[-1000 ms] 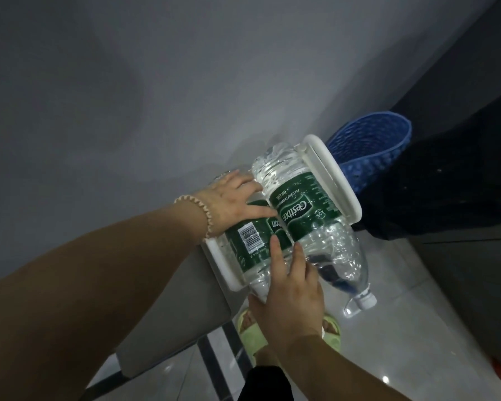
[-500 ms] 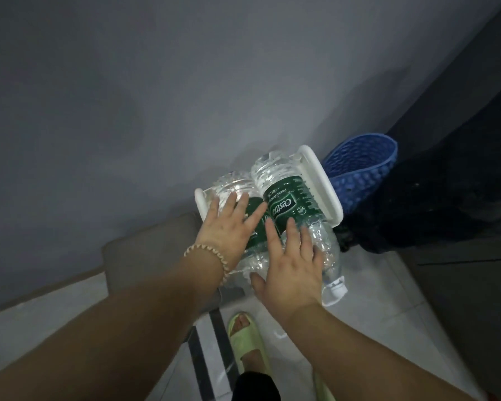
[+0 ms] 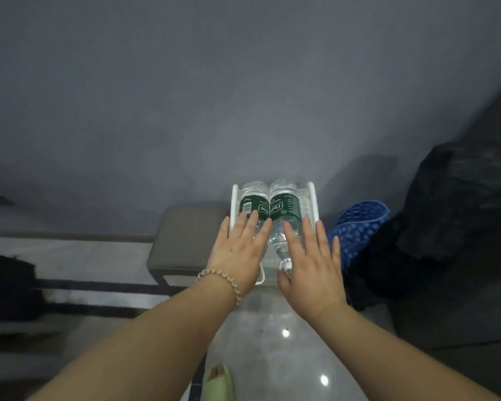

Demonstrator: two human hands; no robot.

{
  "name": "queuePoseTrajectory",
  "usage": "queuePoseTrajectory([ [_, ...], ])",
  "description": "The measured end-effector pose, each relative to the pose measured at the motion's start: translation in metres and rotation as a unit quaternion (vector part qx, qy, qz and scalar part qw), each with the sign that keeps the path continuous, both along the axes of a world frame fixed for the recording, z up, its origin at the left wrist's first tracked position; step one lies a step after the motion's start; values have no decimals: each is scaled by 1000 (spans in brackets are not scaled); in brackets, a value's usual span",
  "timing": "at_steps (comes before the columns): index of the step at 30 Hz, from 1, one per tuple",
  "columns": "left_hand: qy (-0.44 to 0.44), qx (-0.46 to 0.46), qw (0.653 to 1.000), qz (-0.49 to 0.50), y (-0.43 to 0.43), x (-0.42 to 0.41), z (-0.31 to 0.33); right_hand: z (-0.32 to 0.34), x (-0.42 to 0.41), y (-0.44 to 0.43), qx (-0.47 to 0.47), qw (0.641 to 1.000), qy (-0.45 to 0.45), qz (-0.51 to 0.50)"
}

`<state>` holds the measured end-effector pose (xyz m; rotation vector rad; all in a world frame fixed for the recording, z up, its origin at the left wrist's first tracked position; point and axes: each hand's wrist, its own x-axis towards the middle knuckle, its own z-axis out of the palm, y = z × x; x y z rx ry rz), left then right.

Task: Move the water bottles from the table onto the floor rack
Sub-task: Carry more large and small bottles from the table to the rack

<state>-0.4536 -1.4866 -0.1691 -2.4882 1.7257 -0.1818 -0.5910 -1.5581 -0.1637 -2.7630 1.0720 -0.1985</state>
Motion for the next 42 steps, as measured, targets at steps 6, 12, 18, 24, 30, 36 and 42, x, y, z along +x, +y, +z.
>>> queuePoseTrajectory([
  [6,-59,-56,994,75,92,-27,72,55,-13,56,-40,995,-50,80],
  [12,-77,-65,979,177,208,-47,116,99,-4,151,-60,979,-105,166],
  [18,-104,-114,955,253,375,-87,146,119,-13,303,-61,956,-130,256],
  [24,-137,-151,928,313,587,-160,176,136,-48,495,-63,920,-193,336],
  [30,-150,-98,895,408,762,-217,200,151,-82,653,-42,901,-190,387],
  [36,-160,-105,875,445,847,-237,216,173,-78,732,-67,890,-205,401],
  [42,-146,-108,867,464,913,-222,203,168,-49,806,-91,881,-199,419],
])
